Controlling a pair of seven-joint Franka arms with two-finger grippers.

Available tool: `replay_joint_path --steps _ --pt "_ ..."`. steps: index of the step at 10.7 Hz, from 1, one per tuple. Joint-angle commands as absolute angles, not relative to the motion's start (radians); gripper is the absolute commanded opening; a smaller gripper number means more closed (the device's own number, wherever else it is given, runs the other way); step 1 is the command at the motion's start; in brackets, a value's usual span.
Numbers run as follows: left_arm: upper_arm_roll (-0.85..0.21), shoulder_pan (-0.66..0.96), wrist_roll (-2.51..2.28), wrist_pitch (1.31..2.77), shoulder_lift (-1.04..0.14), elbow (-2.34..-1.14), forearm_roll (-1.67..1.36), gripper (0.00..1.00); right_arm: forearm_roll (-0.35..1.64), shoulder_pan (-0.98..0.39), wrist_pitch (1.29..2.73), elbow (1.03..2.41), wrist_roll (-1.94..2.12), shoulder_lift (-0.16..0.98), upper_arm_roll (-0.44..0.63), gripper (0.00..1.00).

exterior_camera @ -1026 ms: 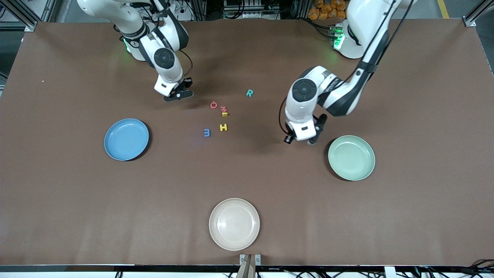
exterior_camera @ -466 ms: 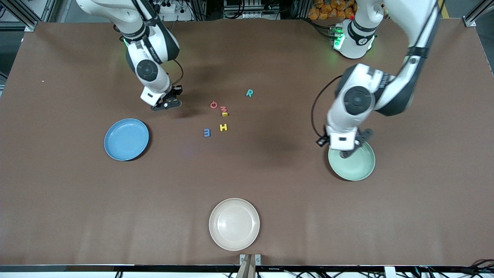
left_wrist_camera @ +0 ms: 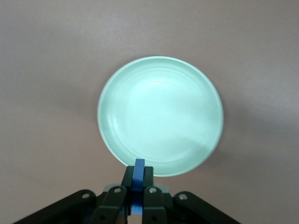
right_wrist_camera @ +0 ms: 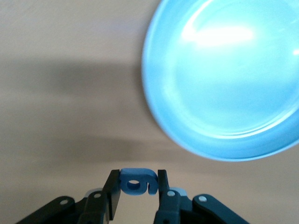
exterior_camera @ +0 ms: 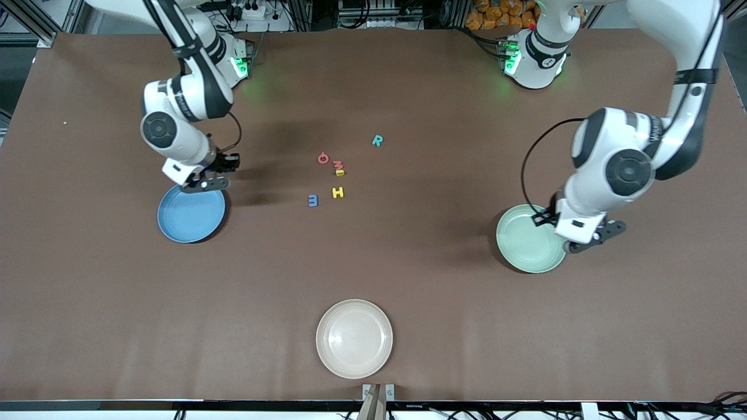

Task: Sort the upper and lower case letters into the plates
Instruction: 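Drop the blue letter on the blue plate while the left gripper drops M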

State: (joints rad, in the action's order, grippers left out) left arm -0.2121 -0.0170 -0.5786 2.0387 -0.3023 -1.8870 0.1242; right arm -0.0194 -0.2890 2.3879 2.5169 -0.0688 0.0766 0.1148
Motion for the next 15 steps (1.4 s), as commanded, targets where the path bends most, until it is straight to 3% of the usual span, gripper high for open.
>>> replay_joint_path --steps 1,4,6,7,8,9,13,15 --pt "-0.177 -0.026 -0.450 2.029 -0.343 -1.890 0.112 0.00 -0.075 -0.224 2.391 2.482 -0.077 0.075 0.107 0.19" --pt "-0.176 -0.008 -0.448 2.040 -0.397 -1.872 0.114 0.00 -0.176 -0.135 2.540 2.470 -0.078 0.161 0.106 0.20" --pt "-0.176 0.024 -0.454 2.046 -0.432 -1.852 0.109 0.00 -0.190 -0.098 2.588 2.465 -0.072 0.190 0.106 0.27" --pt "-0.176 0.025 -0.456 2.046 -0.451 -1.833 0.107 0.09 -0.190 -0.100 2.585 2.459 -0.071 0.192 0.104 0.34" --pt "-0.176 0.026 -0.454 2.048 -0.460 -1.827 0.107 0.52 -0.190 -0.101 2.579 2.454 -0.071 0.192 0.104 0.96" --pt "-0.176 0.028 -0.453 2.048 -0.454 -1.825 0.110 1.00 -0.189 -0.103 2.573 2.453 -0.078 0.190 0.103 1.00" --pt "-0.176 0.060 -0.463 2.034 -0.422 -1.770 0.109 1.00 -0.175 -0.152 2.499 2.447 -0.127 0.175 0.095 1.00" --pt "-0.176 0.078 -0.468 2.013 -0.384 -1.770 0.103 1.00 -0.172 -0.252 2.435 2.451 -0.263 0.172 0.083 1.00"
